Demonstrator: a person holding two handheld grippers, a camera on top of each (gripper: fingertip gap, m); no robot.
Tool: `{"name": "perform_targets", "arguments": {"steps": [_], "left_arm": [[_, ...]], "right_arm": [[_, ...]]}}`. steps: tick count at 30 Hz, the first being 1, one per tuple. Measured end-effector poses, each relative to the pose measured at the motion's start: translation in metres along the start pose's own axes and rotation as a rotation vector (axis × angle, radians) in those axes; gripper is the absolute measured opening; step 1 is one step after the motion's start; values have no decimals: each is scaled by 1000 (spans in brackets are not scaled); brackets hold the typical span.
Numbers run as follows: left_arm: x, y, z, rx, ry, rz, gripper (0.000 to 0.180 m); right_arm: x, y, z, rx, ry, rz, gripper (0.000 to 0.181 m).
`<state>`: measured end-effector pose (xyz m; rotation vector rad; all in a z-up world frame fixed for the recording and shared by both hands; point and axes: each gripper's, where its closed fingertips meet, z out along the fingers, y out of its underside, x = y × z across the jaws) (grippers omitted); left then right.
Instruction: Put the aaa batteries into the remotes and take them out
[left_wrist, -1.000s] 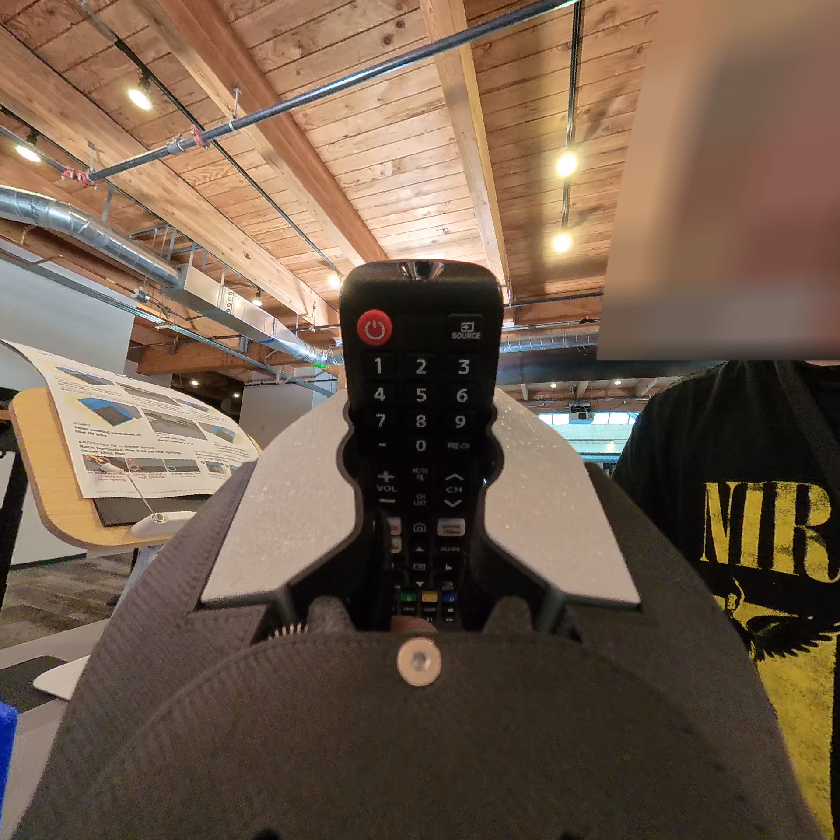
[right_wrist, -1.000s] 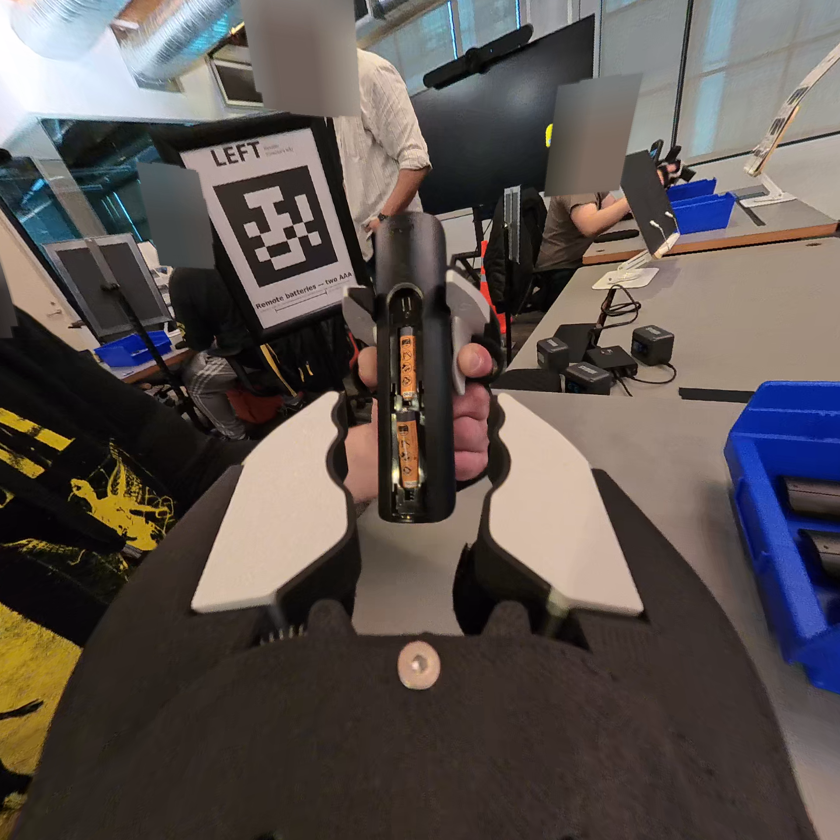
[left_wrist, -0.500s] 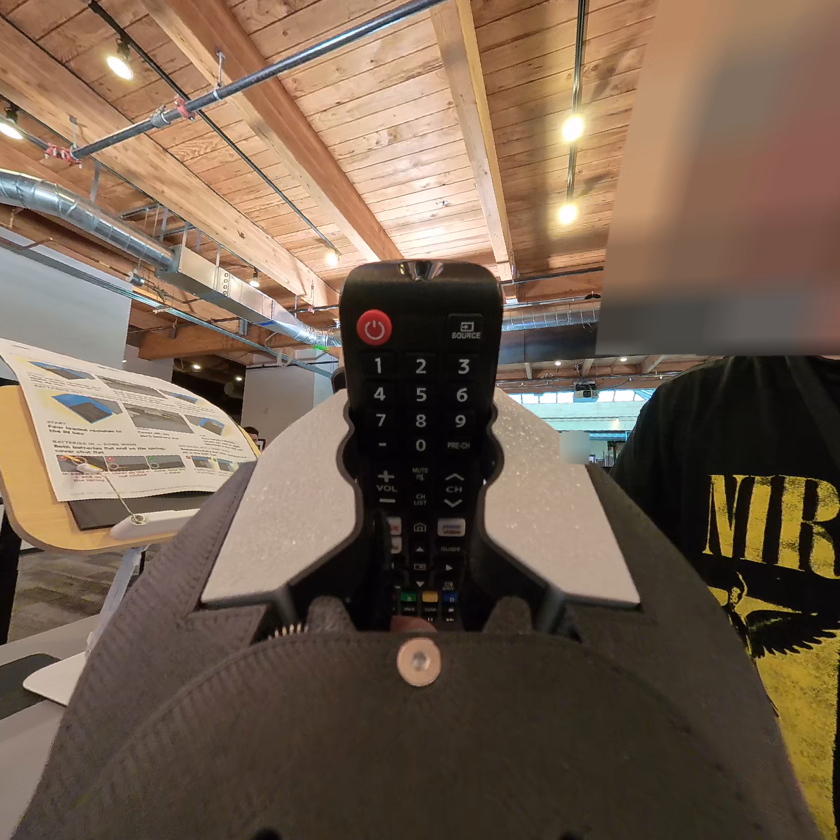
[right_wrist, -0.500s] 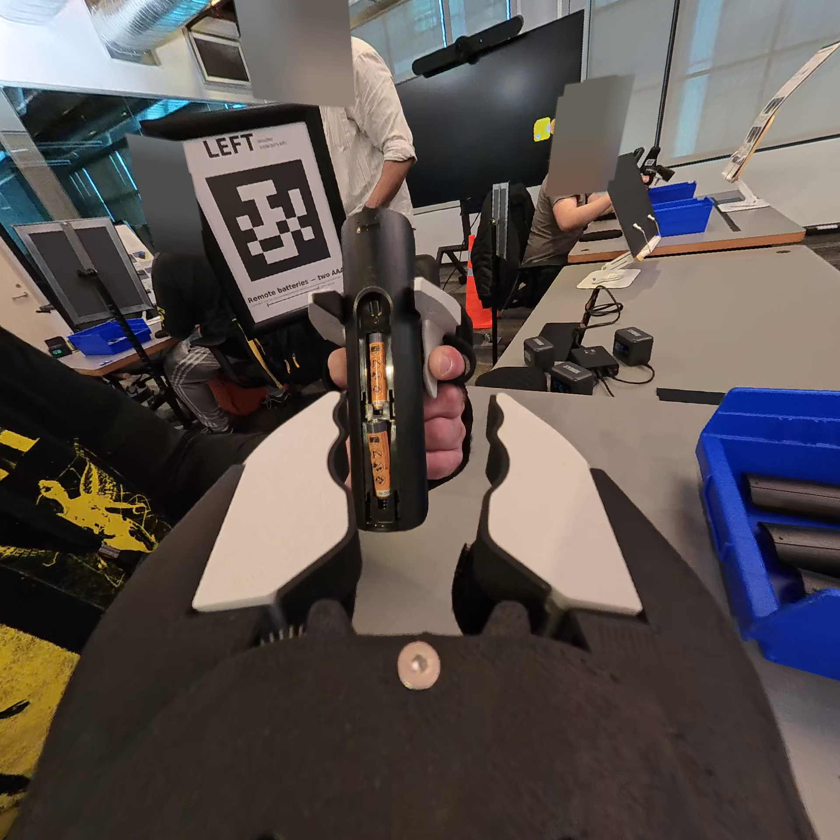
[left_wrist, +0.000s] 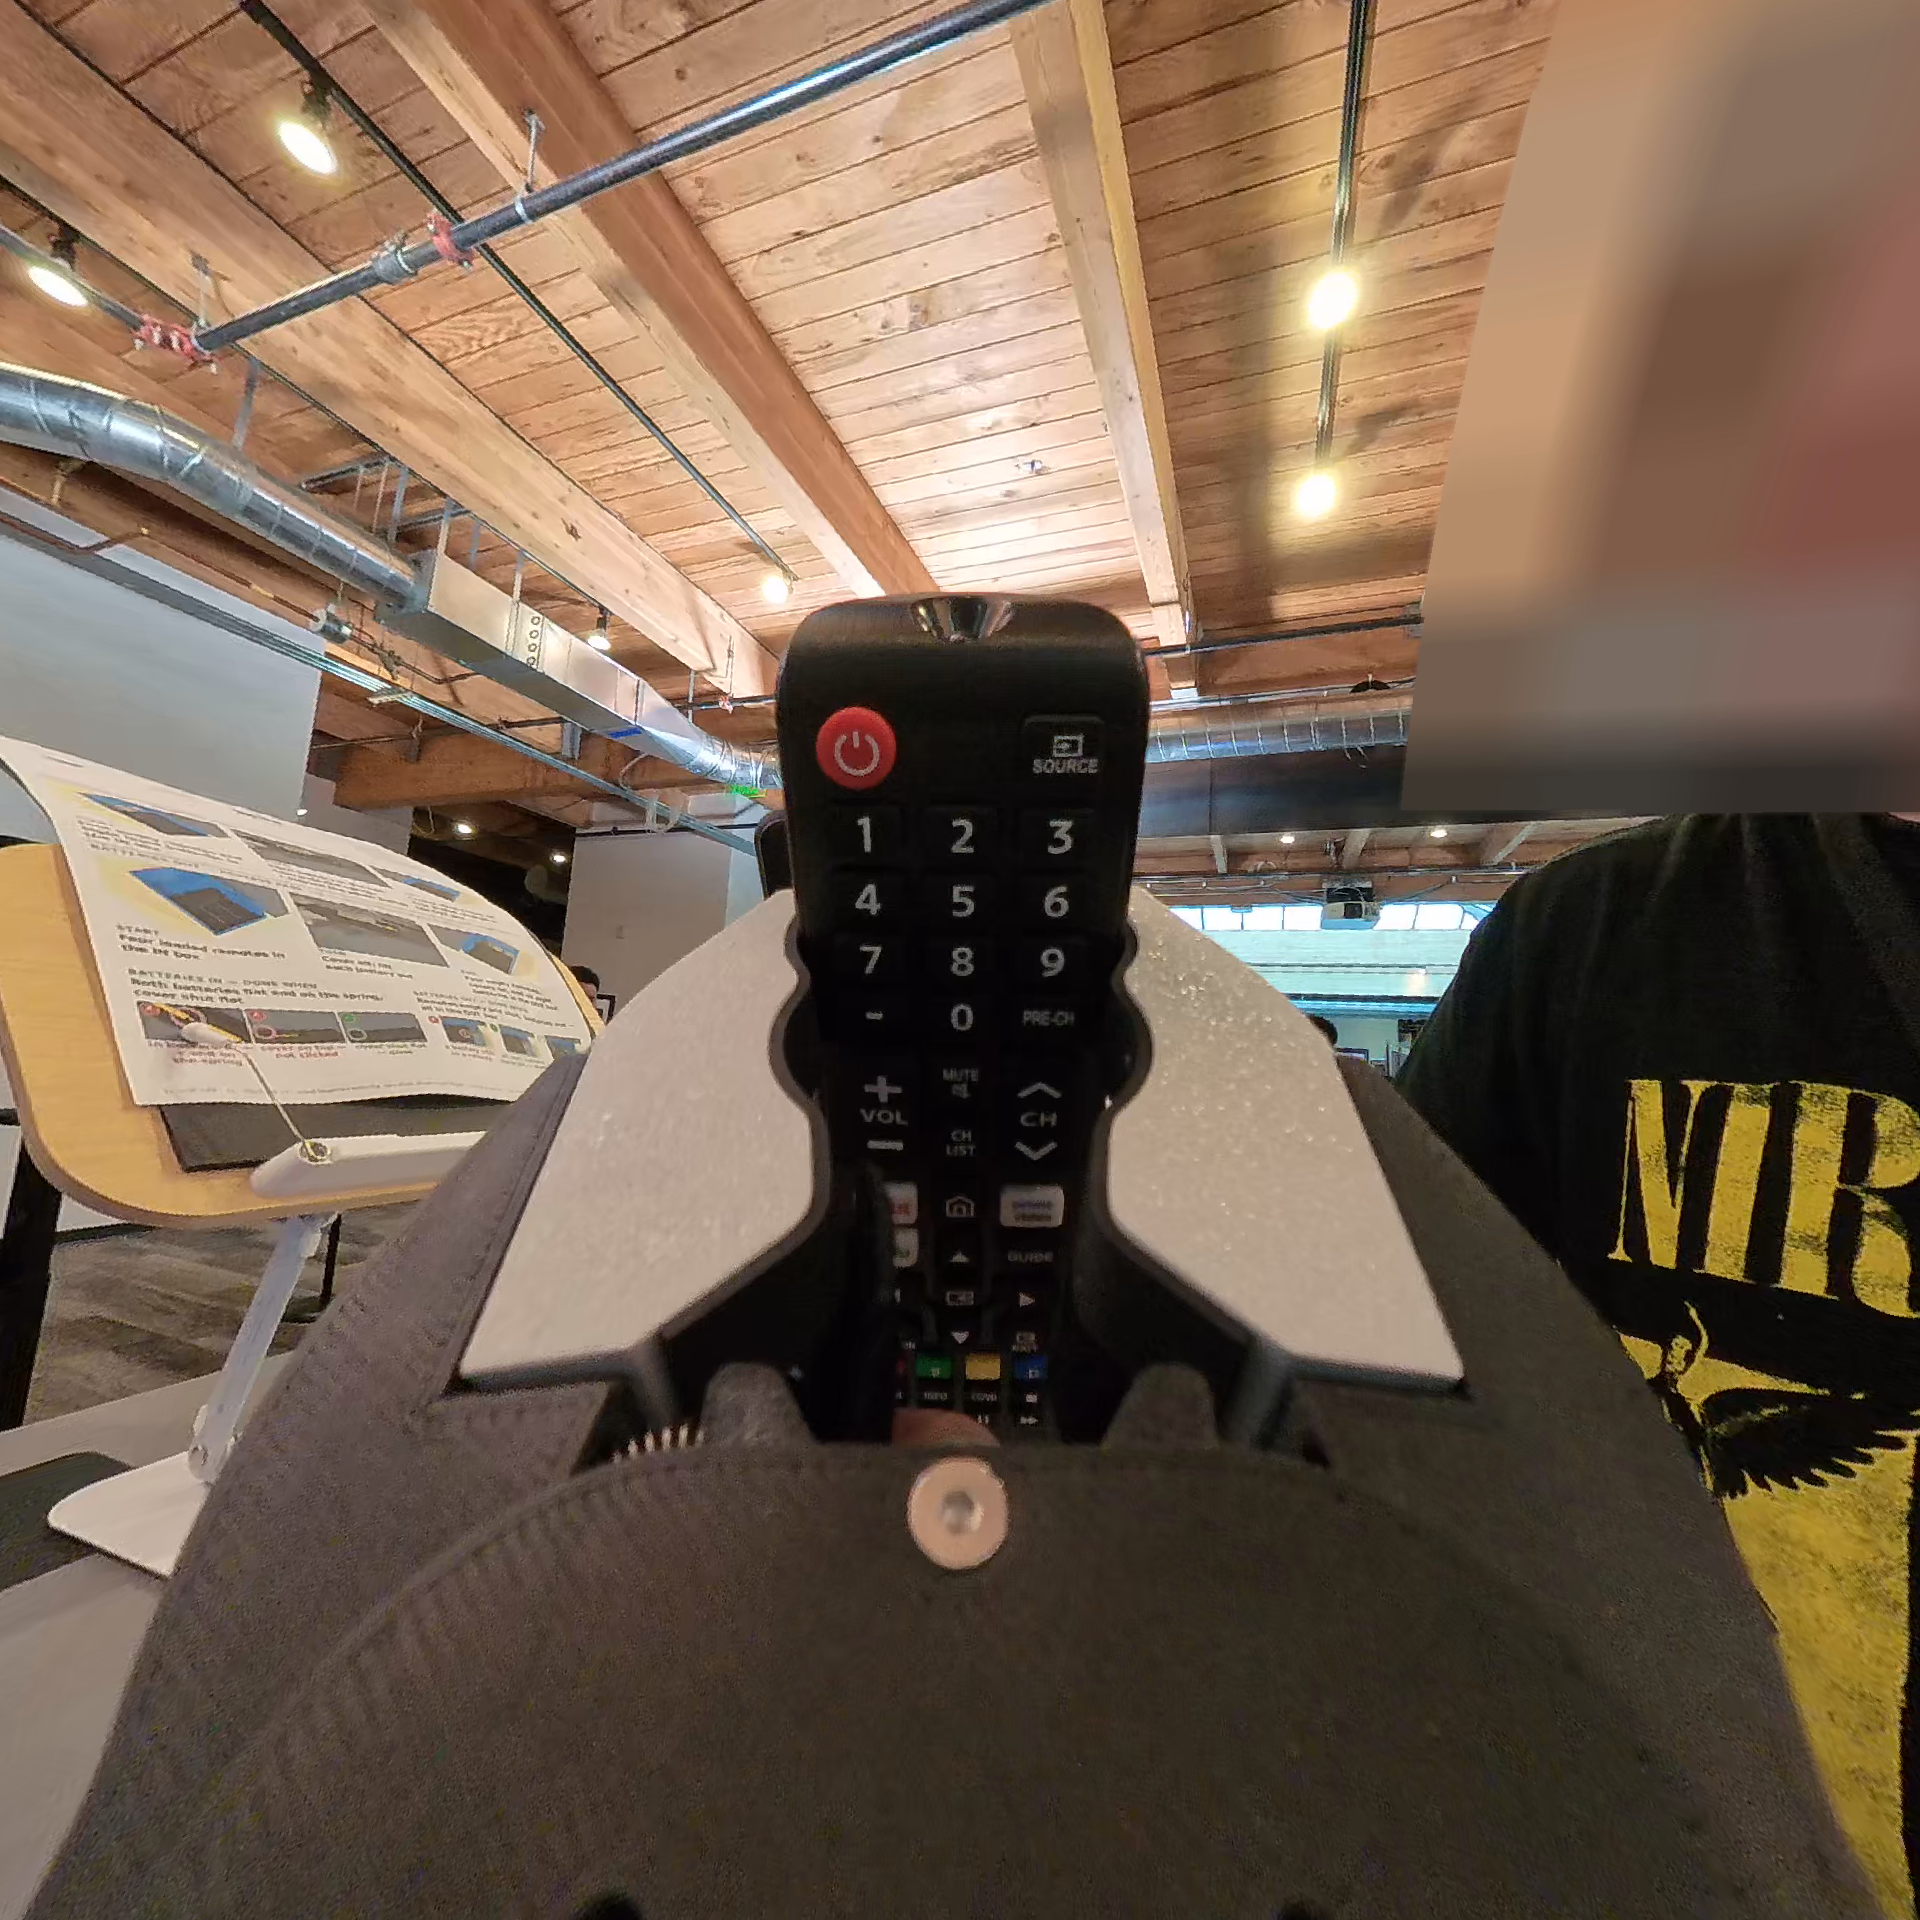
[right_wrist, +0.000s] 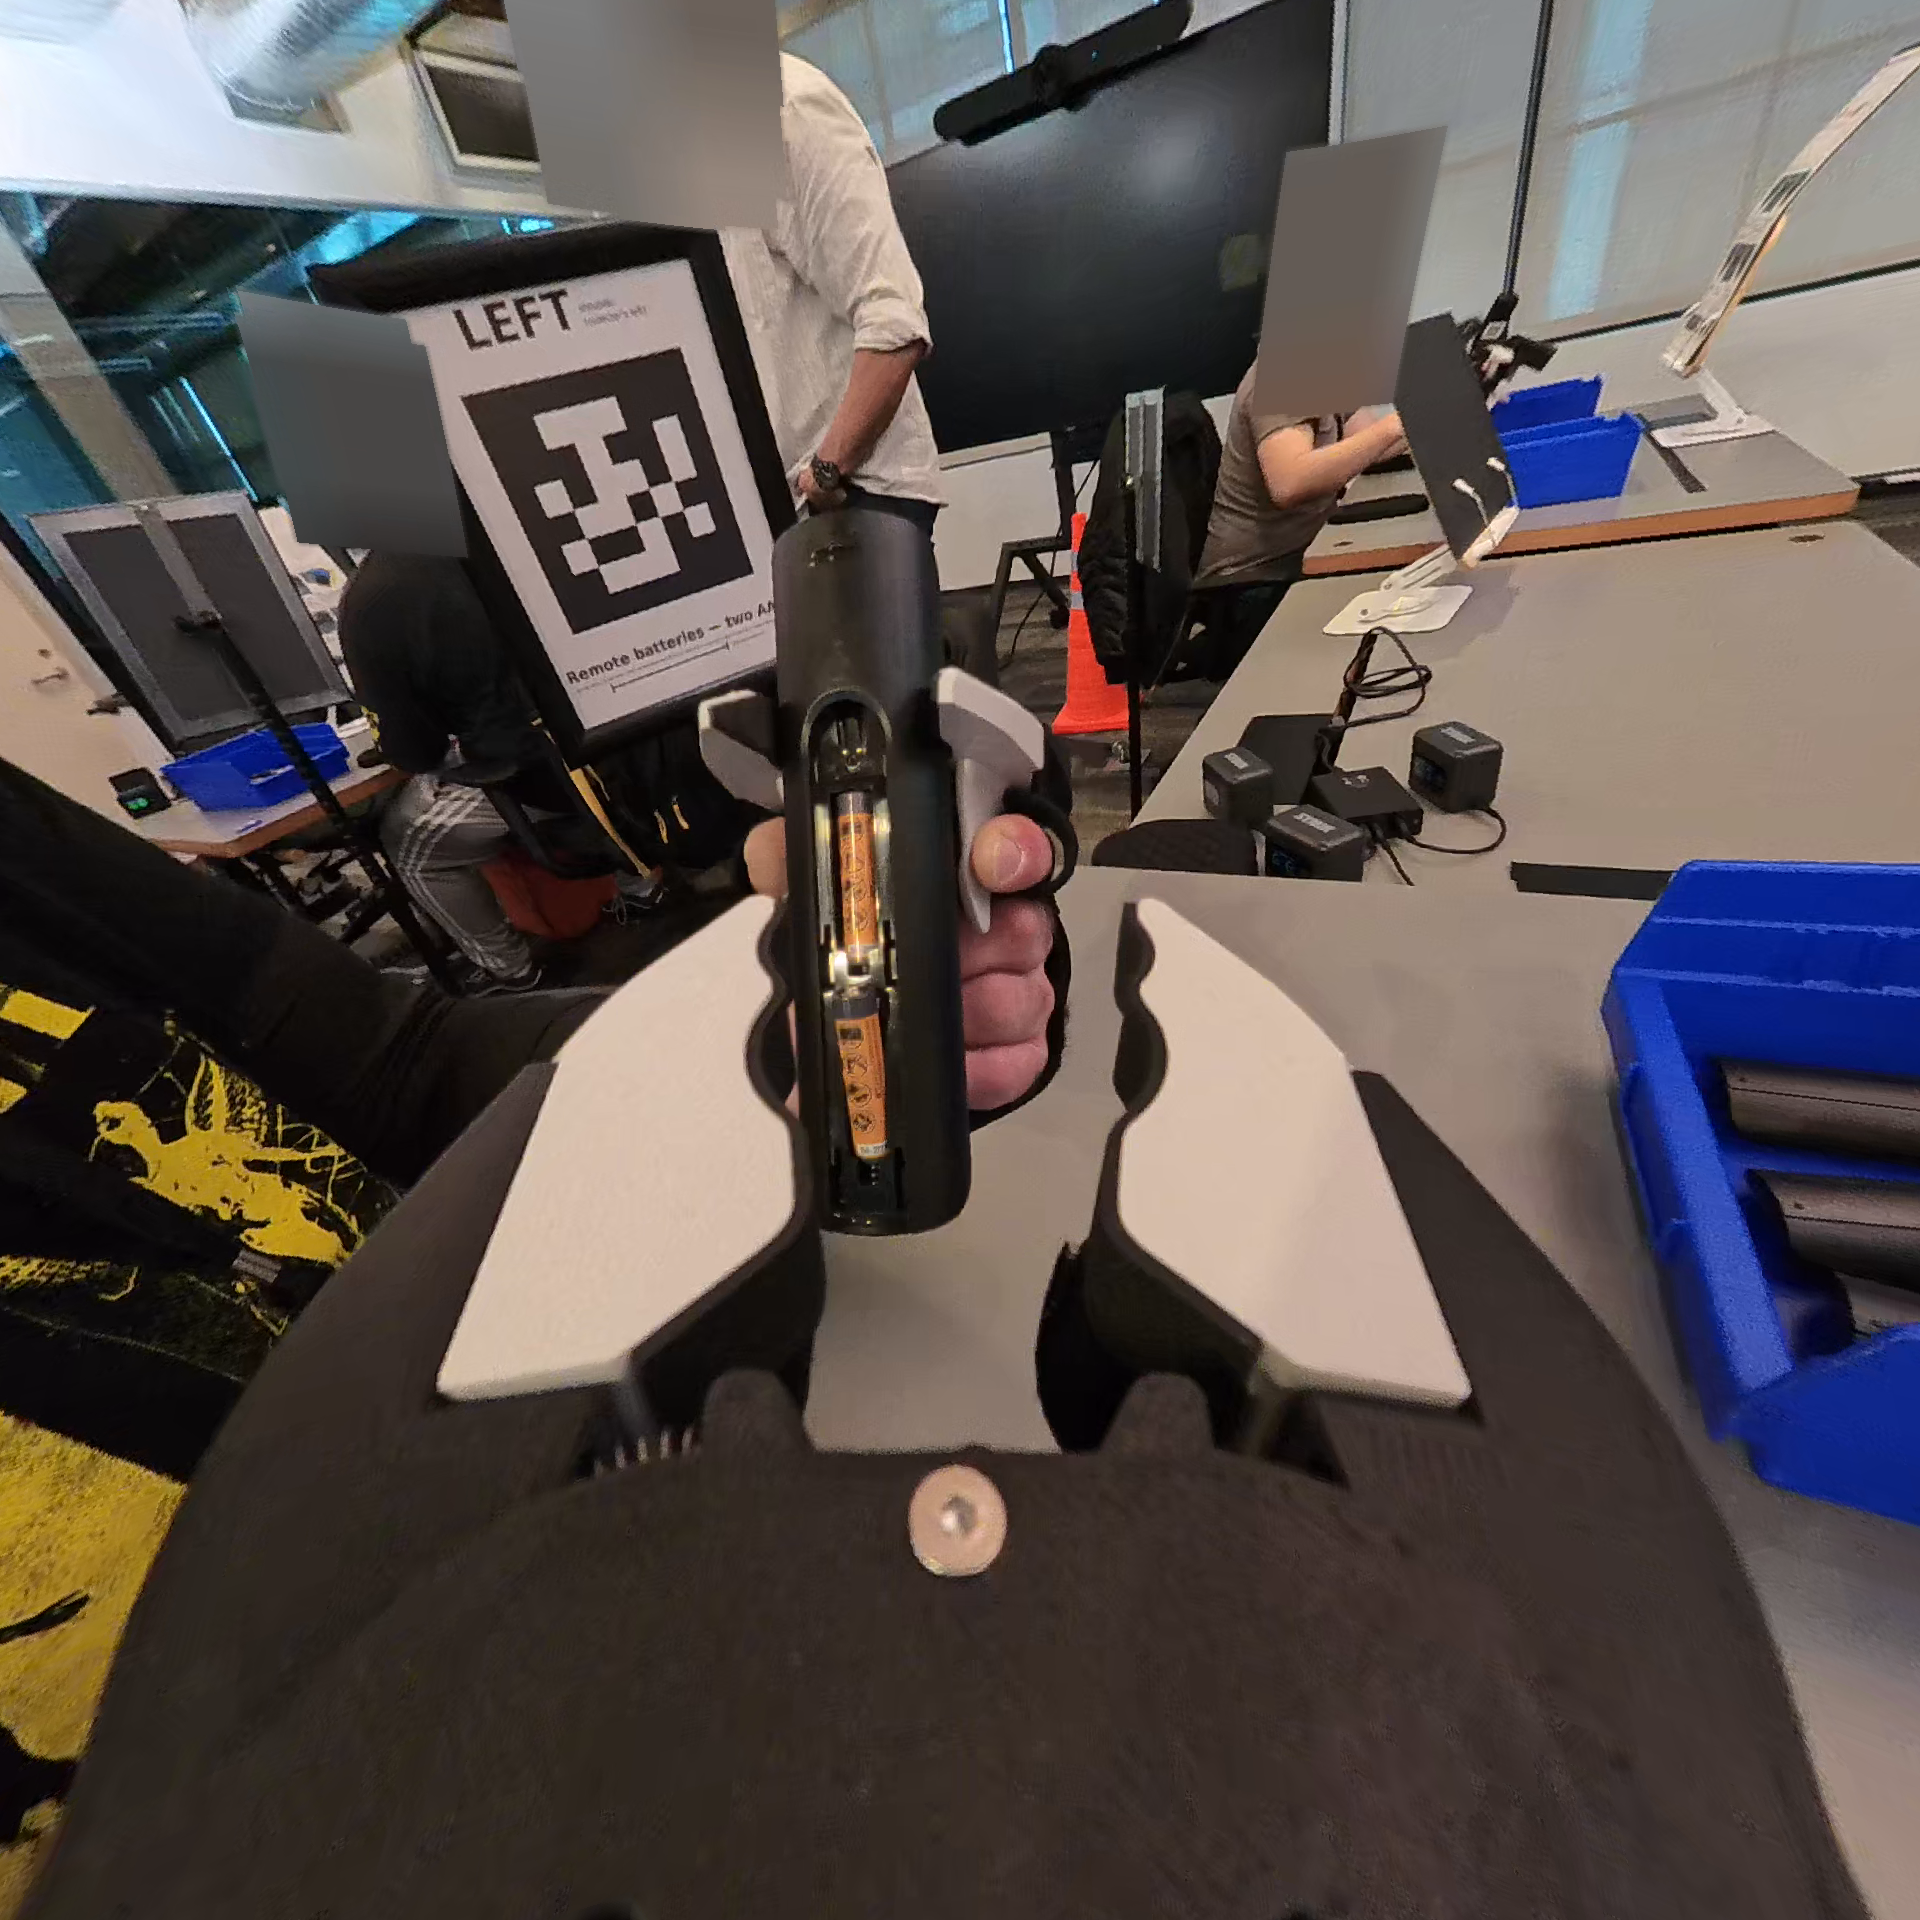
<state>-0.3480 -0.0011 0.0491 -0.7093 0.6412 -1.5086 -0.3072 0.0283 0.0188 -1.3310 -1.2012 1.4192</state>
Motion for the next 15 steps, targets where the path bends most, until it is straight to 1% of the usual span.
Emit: {"name": "perform_targets", "arguments": {"steps": [5, 15], "left_arm": [[2, 0, 2, -25, 0, 10, 51], [10, -9, 1, -27, -1, 35, 51]], "right_arm": [[0, 0, 1, -1, 1, 6, 59], [-3, 0, 3, -9, -3, 2, 59]]}}
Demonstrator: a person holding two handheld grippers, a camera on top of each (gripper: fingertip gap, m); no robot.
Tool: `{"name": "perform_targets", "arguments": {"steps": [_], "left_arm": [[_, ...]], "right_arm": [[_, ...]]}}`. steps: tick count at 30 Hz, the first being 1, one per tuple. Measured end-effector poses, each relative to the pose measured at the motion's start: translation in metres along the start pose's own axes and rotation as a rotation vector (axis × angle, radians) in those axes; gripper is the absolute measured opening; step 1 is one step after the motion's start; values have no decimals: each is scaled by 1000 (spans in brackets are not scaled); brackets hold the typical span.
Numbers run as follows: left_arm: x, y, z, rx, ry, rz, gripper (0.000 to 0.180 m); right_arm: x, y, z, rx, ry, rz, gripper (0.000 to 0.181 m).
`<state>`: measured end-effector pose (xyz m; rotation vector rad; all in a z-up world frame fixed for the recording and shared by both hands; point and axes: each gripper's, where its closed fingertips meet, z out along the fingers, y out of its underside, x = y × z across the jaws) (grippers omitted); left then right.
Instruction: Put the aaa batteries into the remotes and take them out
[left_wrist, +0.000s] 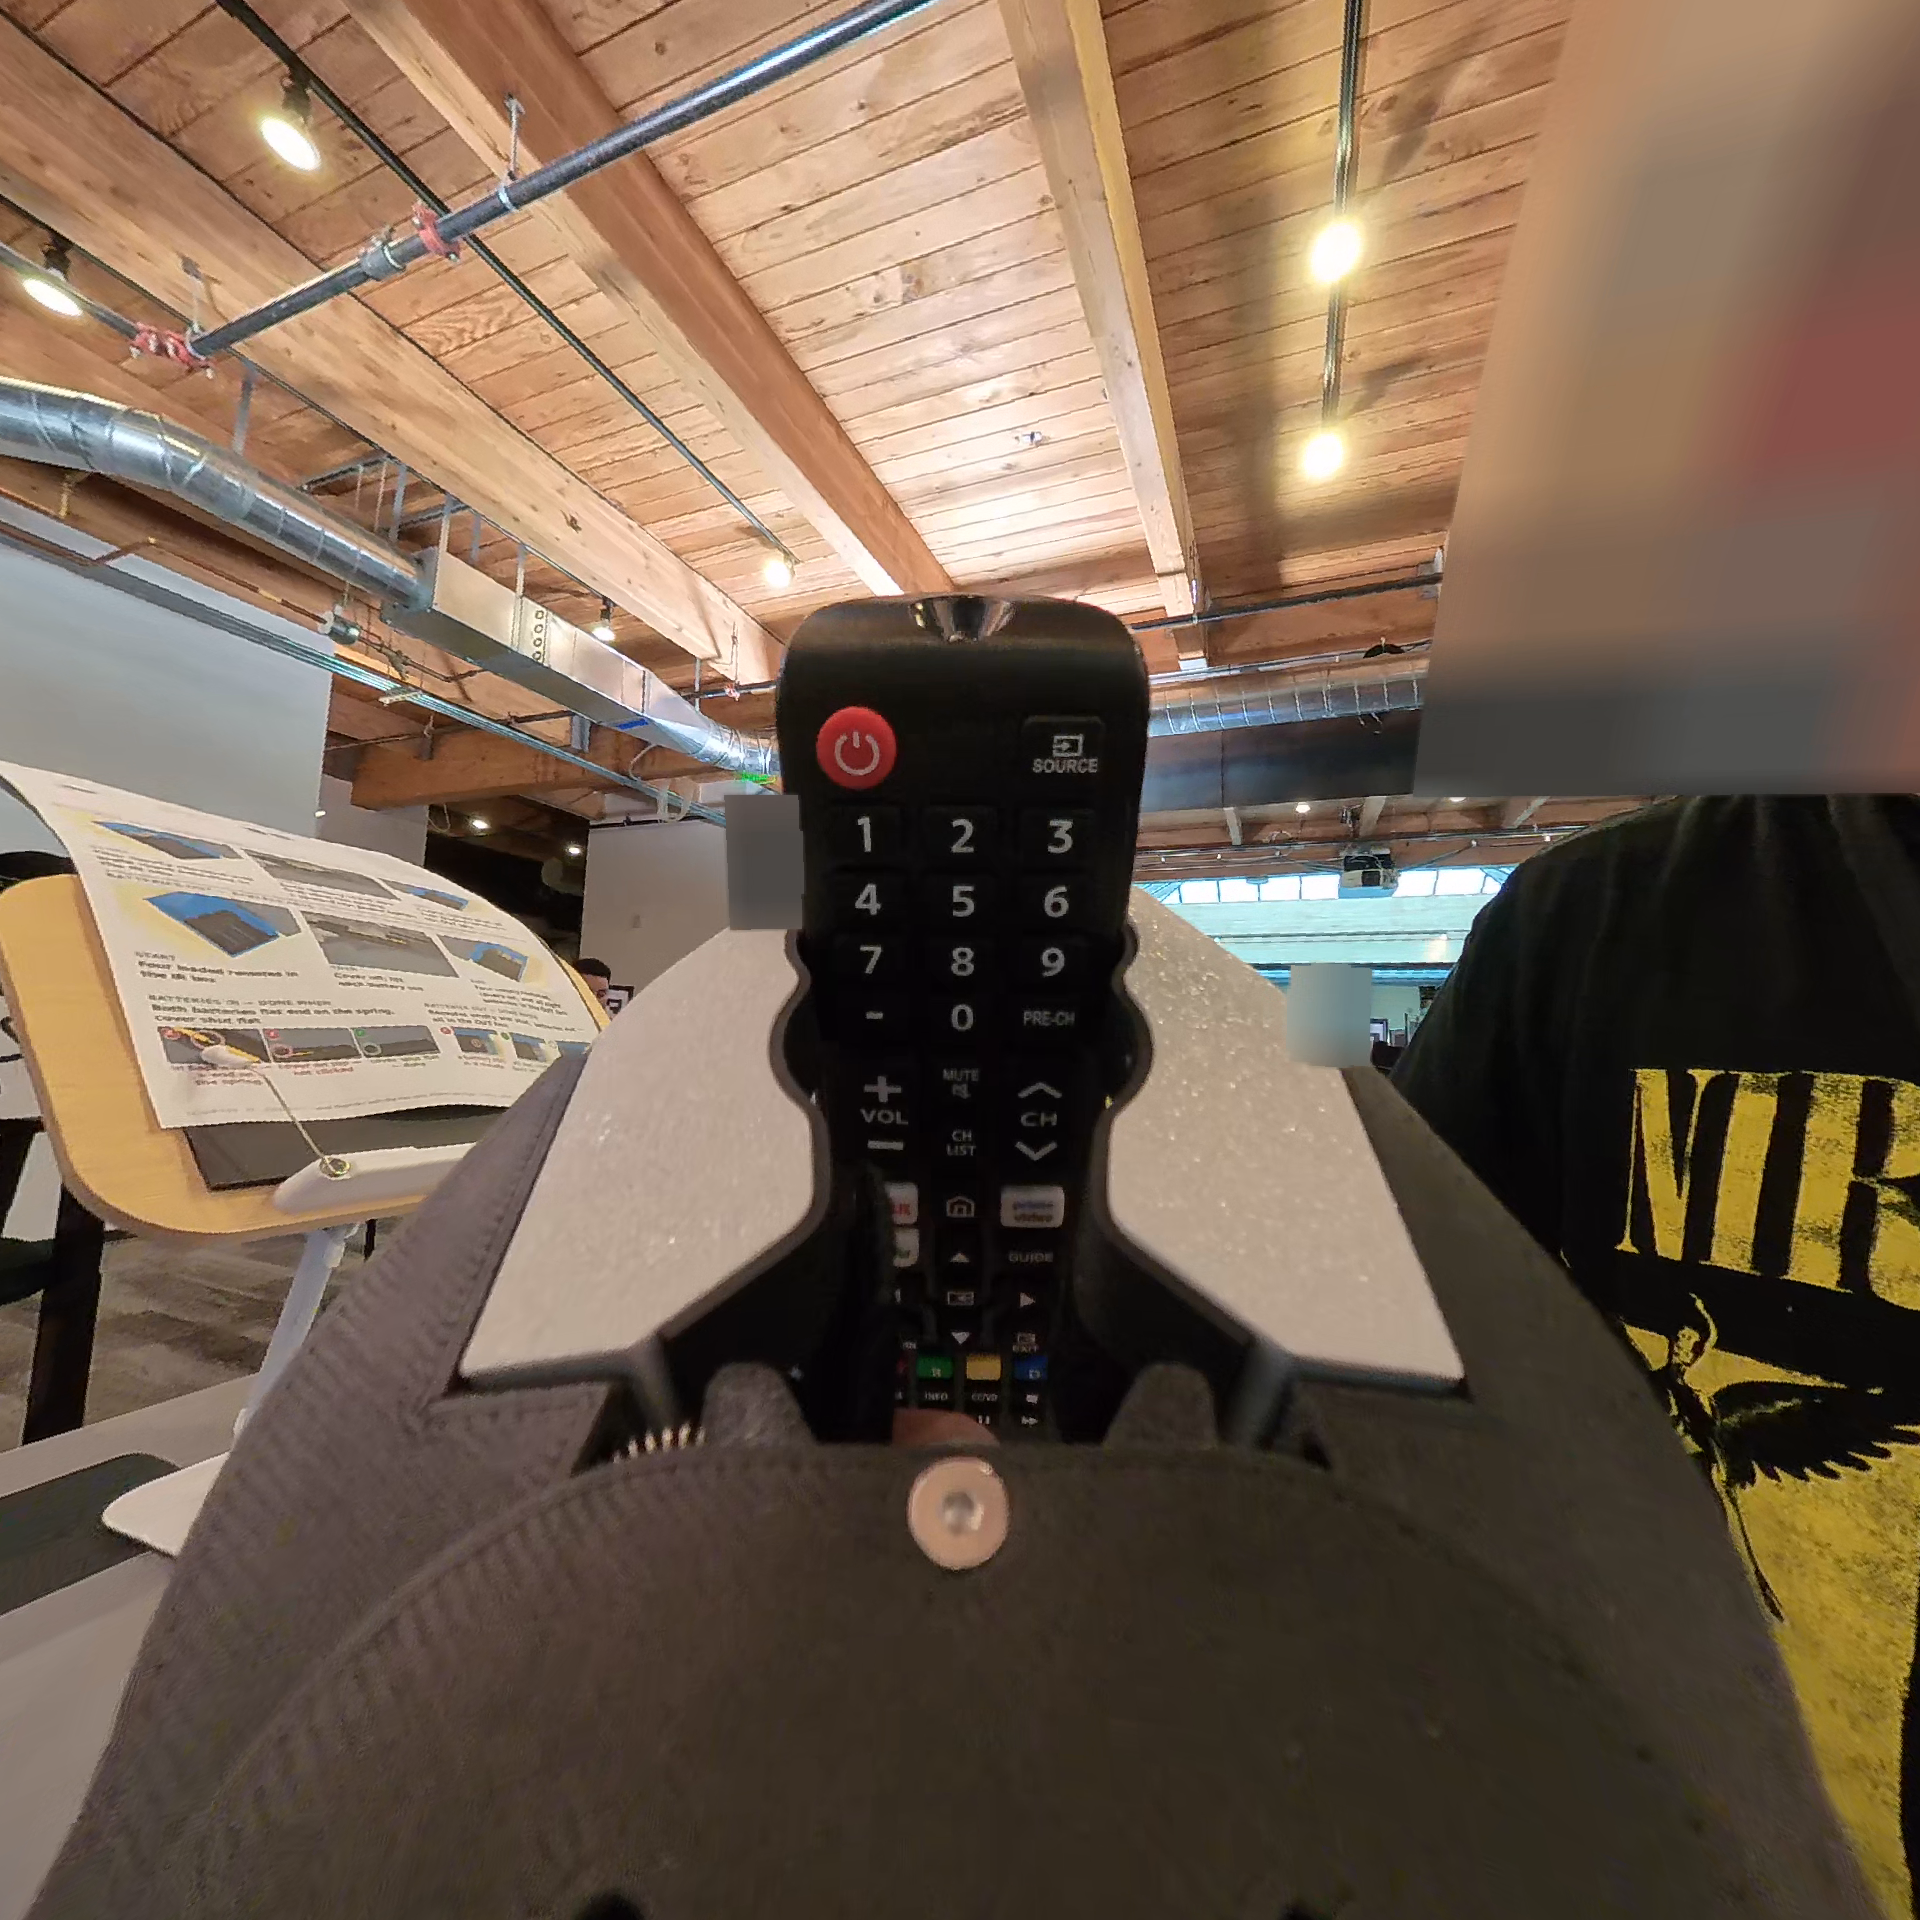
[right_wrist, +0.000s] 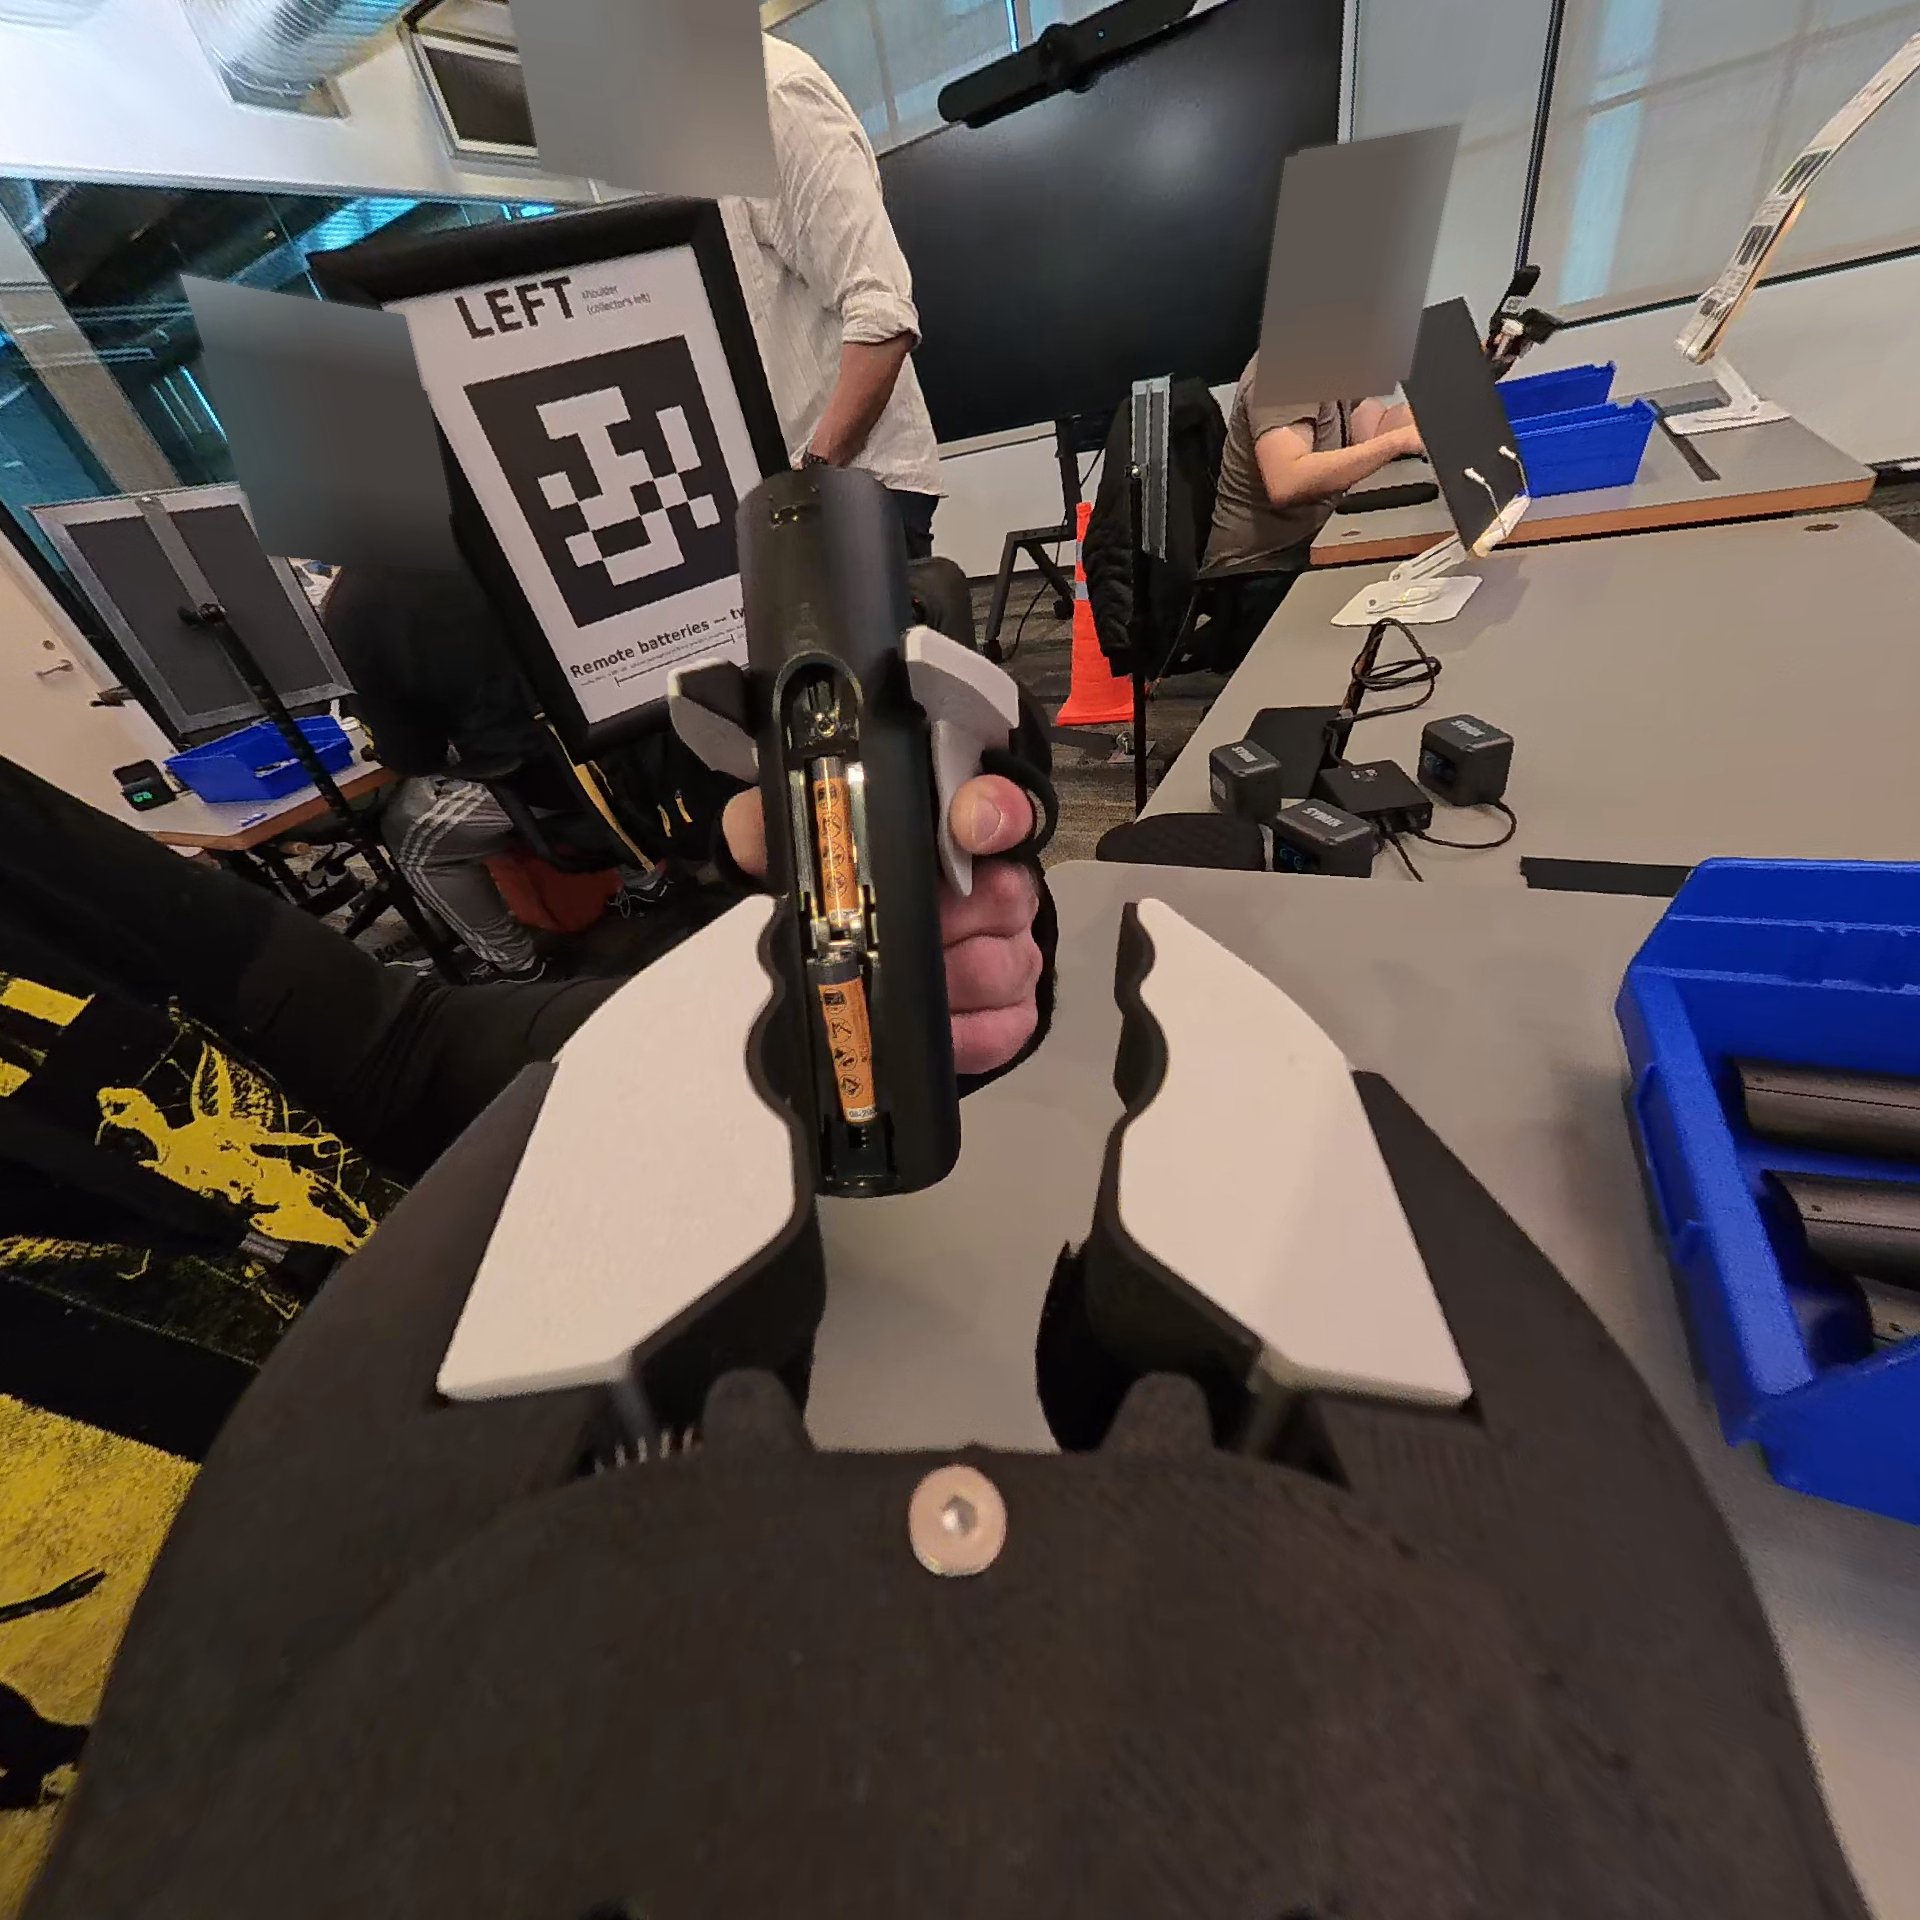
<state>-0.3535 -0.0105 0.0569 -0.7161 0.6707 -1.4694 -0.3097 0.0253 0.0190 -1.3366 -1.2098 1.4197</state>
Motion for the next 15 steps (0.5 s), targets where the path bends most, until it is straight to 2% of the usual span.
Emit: {"name": "perform_targets", "arguments": {"steps": [15], "left_arm": [[4, -7, -8, 4, -23, 34, 51]], "right_arm": [[0, 1, 2, -8, 3, 14, 63]]}}
